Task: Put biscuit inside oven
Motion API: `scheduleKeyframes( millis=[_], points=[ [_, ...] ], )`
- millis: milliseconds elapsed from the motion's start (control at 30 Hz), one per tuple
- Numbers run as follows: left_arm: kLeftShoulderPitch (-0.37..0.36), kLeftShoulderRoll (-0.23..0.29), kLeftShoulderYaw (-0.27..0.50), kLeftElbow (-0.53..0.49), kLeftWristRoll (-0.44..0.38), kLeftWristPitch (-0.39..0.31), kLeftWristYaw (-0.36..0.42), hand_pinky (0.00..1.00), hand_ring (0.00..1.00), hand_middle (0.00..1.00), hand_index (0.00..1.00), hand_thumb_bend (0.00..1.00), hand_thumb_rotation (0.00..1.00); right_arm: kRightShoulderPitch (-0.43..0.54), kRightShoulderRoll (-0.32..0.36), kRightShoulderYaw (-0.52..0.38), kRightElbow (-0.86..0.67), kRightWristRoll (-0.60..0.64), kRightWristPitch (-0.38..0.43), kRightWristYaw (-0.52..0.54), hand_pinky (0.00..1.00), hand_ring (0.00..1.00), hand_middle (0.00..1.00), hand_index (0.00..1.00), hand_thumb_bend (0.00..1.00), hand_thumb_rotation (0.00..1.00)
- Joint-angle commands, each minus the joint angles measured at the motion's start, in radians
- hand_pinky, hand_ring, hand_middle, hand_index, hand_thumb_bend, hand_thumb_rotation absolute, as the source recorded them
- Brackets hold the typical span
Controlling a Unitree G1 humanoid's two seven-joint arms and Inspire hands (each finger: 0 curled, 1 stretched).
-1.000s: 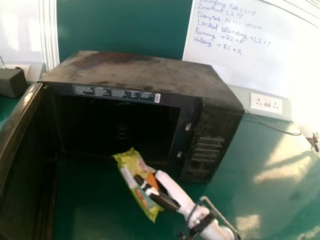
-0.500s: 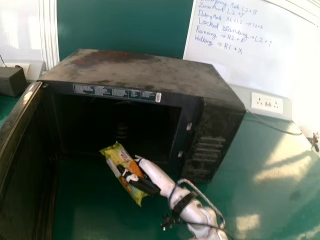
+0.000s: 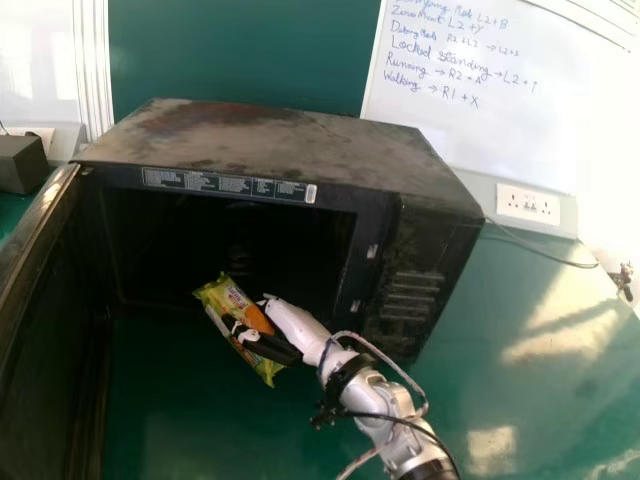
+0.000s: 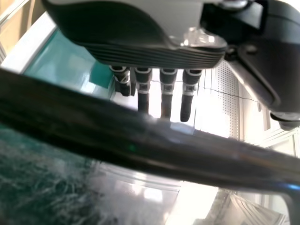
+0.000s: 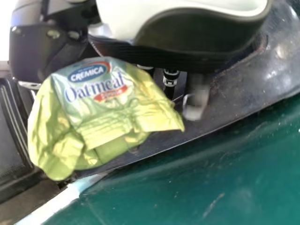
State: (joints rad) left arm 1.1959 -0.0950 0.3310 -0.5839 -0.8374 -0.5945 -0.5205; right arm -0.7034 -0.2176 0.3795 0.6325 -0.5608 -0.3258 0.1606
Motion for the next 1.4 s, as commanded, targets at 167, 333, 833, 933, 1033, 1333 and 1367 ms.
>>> scheduleKeyframes(
  millis=[167,333,833,933,1033,1333,1367],
  points=[
    [0.019,-0.051,-0.013,-0.001,0.004,-0.009,0.001,0.91,0.88,0.89,0.89,0.84,0.76,-0.173,0.049,0.01,0.202,-0.006,-0.013,-0.063,0.07,0.13,0.47,0.48,0.51,0.0],
    [0.016,-0.052,-0.015,0.003,0.007,-0.015,0.001,0.93,0.89,0.89,0.9,0.85,0.8,-0.259,0.073,0.026,0.325,-0.018,-0.019,-0.086,0.08,0.14,0.47,0.48,0.51,0.0],
    [0.014,-0.046,-0.013,0.028,-0.015,-0.011,-0.021,0.36,0.5,0.6,0.87,0.87,0.76,-0.441,0.135,0.012,0.589,-0.003,0.041,-0.158,0.11,0.17,0.46,0.48,0.51,0.0],
    [0.014,-0.046,-0.012,0.03,-0.012,-0.017,-0.026,0.69,0.8,0.84,0.87,0.87,0.78,-0.466,0.133,0.007,0.613,0.001,0.049,-0.154,0.1,0.16,0.46,0.48,0.51,0.0],
    [0.014,-0.048,-0.014,0.028,-0.013,-0.017,-0.025,0.81,0.88,0.91,0.88,0.86,0.79,-0.492,0.127,0.005,0.63,-0.001,0.055,-0.168,0.1,0.15,0.46,0.48,0.51,0.0],
    [0.011,-0.043,-0.01,0.039,-0.018,-0.024,-0.036,0.15,0.22,0.3,0.88,0.85,0.76,-0.512,0.088,-0.065,0.575,0.061,0.025,-0.131,0.09,0.15,0.46,0.48,0.51,0.0],
    [0.012,-0.042,-0.011,0.038,-0.021,-0.021,-0.036,0.17,0.25,0.33,0.88,0.86,0.77,-0.503,0.08,-0.068,0.554,0.063,0.014,-0.125,0.09,0.15,0.46,0.48,0.51,0.0]
  ],
)
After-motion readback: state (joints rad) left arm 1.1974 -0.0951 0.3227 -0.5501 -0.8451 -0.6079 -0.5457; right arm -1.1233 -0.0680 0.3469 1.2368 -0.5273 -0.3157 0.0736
